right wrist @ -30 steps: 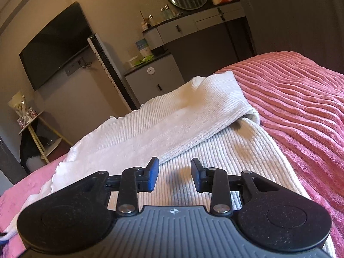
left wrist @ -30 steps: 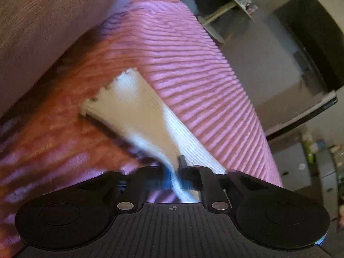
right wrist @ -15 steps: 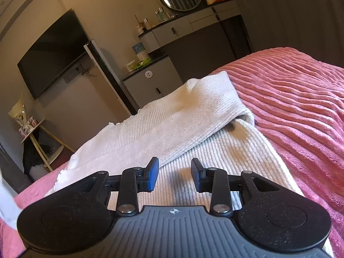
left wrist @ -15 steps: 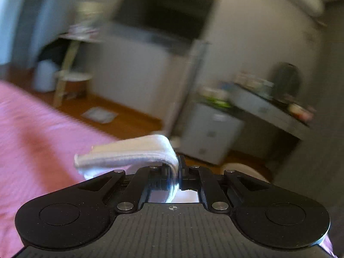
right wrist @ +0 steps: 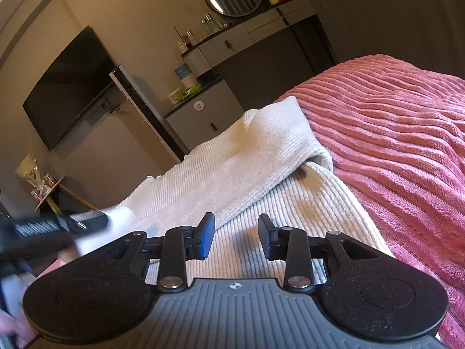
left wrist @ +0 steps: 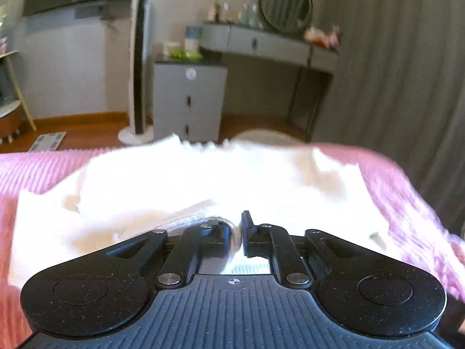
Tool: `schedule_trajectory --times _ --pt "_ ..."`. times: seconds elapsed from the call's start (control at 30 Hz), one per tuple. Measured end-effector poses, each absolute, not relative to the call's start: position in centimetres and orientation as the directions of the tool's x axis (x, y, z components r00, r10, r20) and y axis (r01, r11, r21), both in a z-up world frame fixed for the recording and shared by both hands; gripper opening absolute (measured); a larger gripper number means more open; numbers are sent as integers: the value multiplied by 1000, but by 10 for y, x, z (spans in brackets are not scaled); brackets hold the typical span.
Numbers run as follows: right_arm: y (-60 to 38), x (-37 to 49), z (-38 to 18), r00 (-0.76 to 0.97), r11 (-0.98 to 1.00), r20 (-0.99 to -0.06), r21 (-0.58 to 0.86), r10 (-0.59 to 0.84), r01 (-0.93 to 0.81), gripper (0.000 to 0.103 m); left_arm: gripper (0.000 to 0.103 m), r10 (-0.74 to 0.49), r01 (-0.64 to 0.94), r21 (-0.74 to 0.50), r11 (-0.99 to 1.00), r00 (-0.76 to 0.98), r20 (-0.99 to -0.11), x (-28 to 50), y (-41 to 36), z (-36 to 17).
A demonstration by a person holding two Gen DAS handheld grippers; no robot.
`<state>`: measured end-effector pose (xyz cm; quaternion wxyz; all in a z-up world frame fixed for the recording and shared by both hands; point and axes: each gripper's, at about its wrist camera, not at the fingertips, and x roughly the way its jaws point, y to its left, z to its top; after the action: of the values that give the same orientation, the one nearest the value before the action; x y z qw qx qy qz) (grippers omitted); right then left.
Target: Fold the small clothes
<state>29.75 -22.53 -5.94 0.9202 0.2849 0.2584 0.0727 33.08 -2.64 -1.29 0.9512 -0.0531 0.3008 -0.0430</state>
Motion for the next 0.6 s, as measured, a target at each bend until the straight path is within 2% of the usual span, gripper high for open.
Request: schedule_trajectory --times 0.07,0.1,0.13,0.23,0.43,0.5,0.6 --pt "-226 298 -60 857 823 -431 568 282 15 32 35 -131 54 -150 987 814 -566 321 -22 -16" --pt "-226 299 -60 858 822 -429 570 282 15 32 50 -138 53 -165 985 817 -560 319 -14 -11" --pt "-226 299 -60 858 822 -429 570 282 14 32 57 -135 43 -177 983 823 -551 317 -11 -6" --pt "-221 299 -59 856 826 -424 564 296 -5 32 62 -129 20 -208 978 840 -526 297 11 5" --pt "-192 293 -50 852 866 -392 484 346 -130 35 70 -10 -152 -268 951 855 -519 252 72 9" --pt "-174 290 -46 848 889 -391 419 359 -183 44 71 45 -236 -275 932 829 -557 239 94 -4" --pt "-140 285 -42 840 933 -418 248 345 -260 56 71 99 -361 -315 878 779 -619 224 119 -31"
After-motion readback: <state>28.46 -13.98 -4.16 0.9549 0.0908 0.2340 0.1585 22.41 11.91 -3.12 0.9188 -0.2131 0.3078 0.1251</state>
